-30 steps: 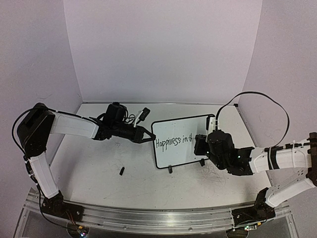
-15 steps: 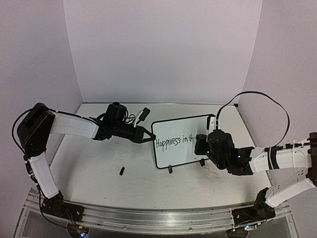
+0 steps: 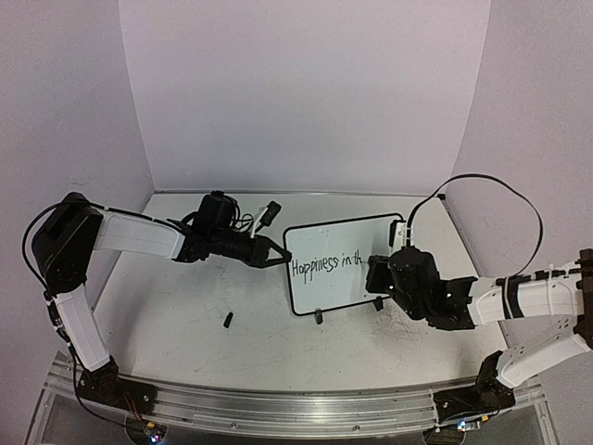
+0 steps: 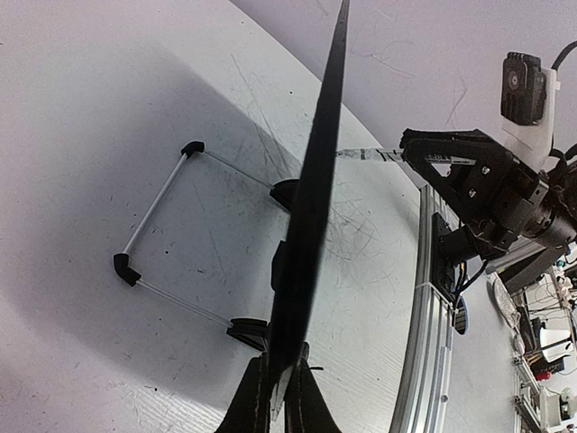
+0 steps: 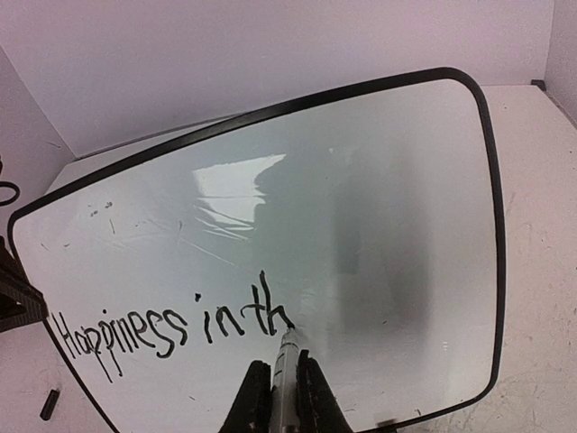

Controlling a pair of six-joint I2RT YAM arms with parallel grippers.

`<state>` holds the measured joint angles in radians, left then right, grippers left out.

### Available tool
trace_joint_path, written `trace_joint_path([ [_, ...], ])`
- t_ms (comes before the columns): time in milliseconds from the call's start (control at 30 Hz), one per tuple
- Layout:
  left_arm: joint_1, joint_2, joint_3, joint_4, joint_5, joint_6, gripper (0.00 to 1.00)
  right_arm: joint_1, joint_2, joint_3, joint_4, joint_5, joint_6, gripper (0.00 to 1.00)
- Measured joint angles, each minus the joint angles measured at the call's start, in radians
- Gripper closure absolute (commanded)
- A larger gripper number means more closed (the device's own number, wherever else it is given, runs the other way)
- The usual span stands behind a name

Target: Write a sentence on the whiteboard

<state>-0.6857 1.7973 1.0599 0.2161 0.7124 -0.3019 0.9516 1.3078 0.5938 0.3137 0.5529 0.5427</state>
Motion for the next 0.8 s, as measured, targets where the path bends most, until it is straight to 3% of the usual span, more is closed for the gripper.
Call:
trace_joint_path([
  [800,-0.001,-0.003,0.000,-0.007,0.000,0.004,1.00,-0.031,-0.035,-0.001,0.008,-0.046,-0.002,1.00],
])
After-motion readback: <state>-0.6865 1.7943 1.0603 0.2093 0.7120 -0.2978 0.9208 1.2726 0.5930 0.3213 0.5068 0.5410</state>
